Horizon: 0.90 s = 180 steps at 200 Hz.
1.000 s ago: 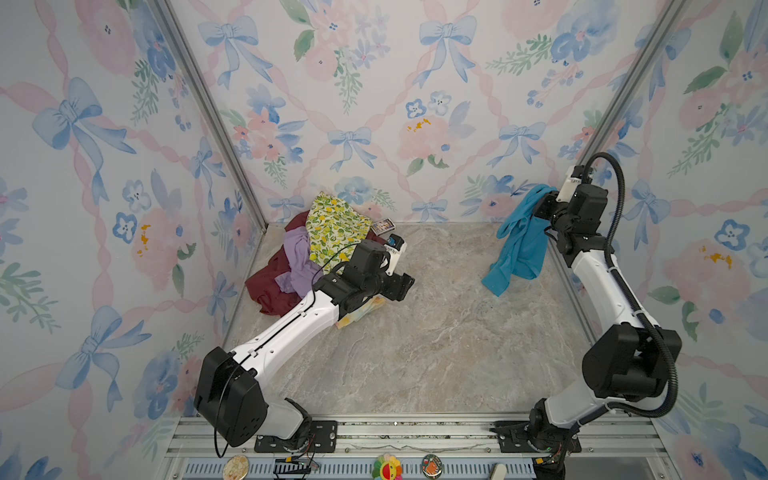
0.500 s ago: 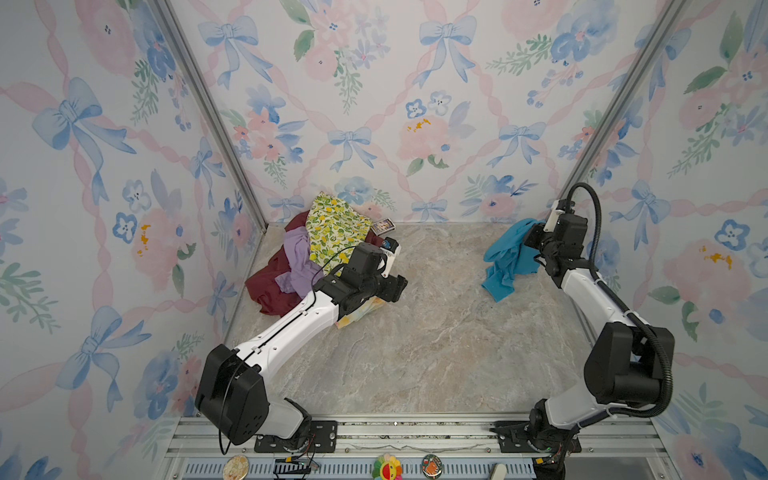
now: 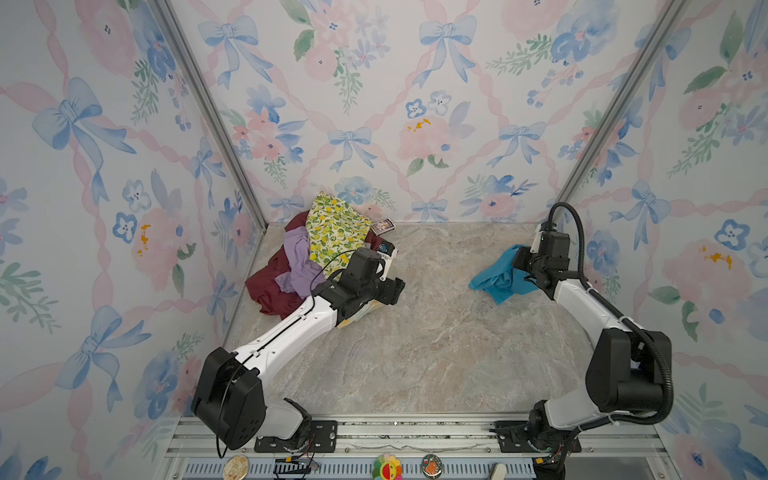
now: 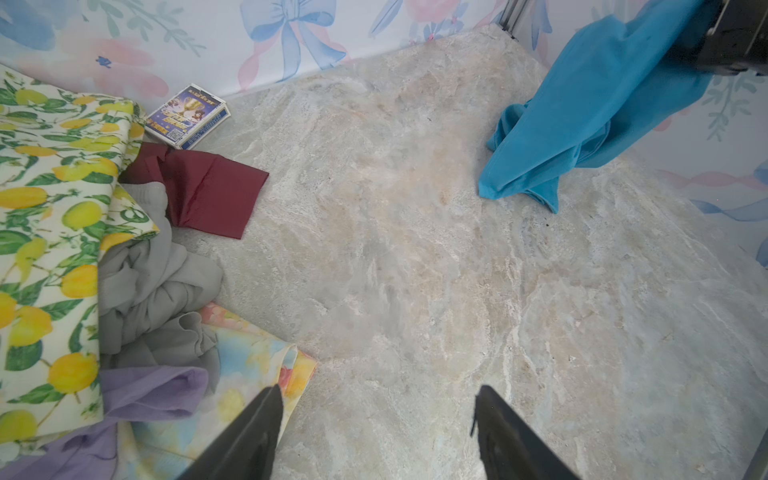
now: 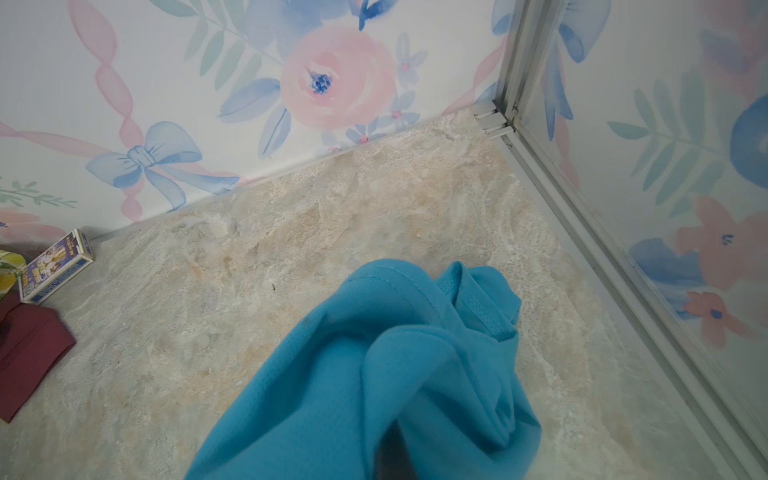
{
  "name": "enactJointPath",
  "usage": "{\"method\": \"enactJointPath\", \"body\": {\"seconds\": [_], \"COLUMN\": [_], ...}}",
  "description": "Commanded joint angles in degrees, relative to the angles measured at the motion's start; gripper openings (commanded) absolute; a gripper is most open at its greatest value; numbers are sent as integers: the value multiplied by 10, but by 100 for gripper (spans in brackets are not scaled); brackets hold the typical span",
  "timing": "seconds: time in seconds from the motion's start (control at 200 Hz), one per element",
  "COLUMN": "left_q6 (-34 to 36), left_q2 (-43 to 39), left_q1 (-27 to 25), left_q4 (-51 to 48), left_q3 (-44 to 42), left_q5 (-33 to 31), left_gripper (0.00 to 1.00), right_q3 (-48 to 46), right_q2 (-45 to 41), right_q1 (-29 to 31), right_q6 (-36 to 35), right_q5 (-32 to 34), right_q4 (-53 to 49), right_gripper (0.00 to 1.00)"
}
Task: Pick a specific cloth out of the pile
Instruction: 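Carry the turquoise shirt away from the pile with the right gripper and lower it, then open the right gripper to drop the shirt on the open table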
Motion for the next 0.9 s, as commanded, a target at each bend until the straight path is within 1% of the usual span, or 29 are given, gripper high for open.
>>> {"method": "enactJointPath", "body": {"seconds": [0.0, 0.155, 0.455, 0.595, 0.725, 0.895], "left_q6": [-7, -22, -28, -30, -36, -43], "left_q2": [-24, -28, -29, -32, -33, -30], "left_q1": [14, 39, 45, 50, 58, 76], "left_q4": [16, 30, 32, 32, 37, 41], "left_q3": [-7, -12, -16, -17, -17, -18], "left_q5": [-5, 19, 2, -3, 9, 16], "left_gripper": [75, 76, 76, 76, 76, 76], "right_q3": [10, 25, 69, 121, 176, 244], "right_q2": [27, 60, 134, 189, 240, 299], "right_q1": [6, 12, 23, 26, 31, 31], "right_q6": [18, 27, 41, 47, 52, 54], "right_q5": [12, 15, 31, 33, 42, 38], "right_q4": [-52, -81, -123, -170, -218, -260], "right_gripper": [0, 0, 0, 0, 0, 0]}}
